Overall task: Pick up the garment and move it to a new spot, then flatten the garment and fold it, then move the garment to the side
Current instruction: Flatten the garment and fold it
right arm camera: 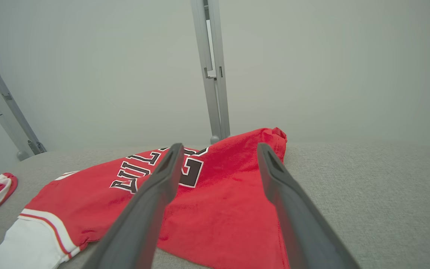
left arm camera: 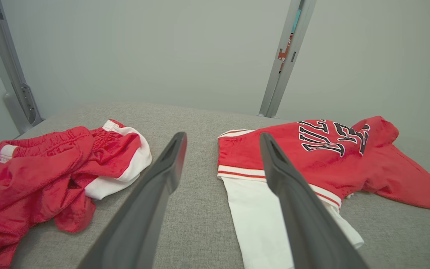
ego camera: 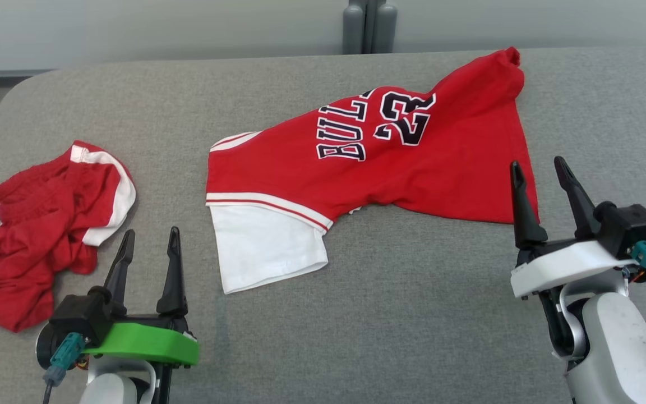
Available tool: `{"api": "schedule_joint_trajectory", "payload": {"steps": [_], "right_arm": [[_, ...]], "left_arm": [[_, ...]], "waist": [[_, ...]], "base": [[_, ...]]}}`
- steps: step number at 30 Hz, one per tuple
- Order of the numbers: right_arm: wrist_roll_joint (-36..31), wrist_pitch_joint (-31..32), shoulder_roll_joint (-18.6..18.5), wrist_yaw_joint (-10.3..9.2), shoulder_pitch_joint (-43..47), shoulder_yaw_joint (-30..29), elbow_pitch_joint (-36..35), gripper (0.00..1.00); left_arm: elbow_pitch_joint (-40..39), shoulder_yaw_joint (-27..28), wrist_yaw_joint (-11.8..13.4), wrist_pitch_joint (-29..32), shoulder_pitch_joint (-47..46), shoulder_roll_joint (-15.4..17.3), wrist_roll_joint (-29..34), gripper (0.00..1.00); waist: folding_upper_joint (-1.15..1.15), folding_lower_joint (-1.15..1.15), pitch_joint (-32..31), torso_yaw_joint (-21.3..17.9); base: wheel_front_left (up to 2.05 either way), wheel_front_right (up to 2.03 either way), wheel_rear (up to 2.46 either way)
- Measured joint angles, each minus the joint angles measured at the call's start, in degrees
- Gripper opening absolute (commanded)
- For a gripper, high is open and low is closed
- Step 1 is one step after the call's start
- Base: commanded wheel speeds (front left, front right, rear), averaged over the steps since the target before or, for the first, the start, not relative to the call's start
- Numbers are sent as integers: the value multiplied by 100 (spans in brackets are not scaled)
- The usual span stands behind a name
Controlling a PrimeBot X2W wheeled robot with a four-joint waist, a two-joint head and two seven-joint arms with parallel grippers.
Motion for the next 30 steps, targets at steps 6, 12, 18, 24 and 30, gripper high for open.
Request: {"api": "schedule_joint_trajectory", "payload": {"steps": [6,12,18,24,30], "right_arm": [[-82,272,186,-1,429,52,-356,100],[-132,527,276,-1,705,-38,-435,100],[-174,648,333,-1,922,-146,-494,100],[-170,672,365,-1,994,-121,-531,100],[-147,713,376,-1,995,-93,-523,100]], "left_arm": [[-37,158,0,0,198,-5,18,100],[-113,269,0,0,416,-41,57,100],[-164,245,0,0,513,-71,89,100],[-157,268,0,0,517,-78,91,100],[-119,240,0,0,528,-87,97,100]], "waist": [[0,0,-229,-252],[0,0,-451,-419],[0,0,-602,-431],[0,0,-639,-437],[0,0,-649,-463]], "base": [[0,0,0],[0,0,0],[0,0,0],[0,0,0],[0,0,0]]}}
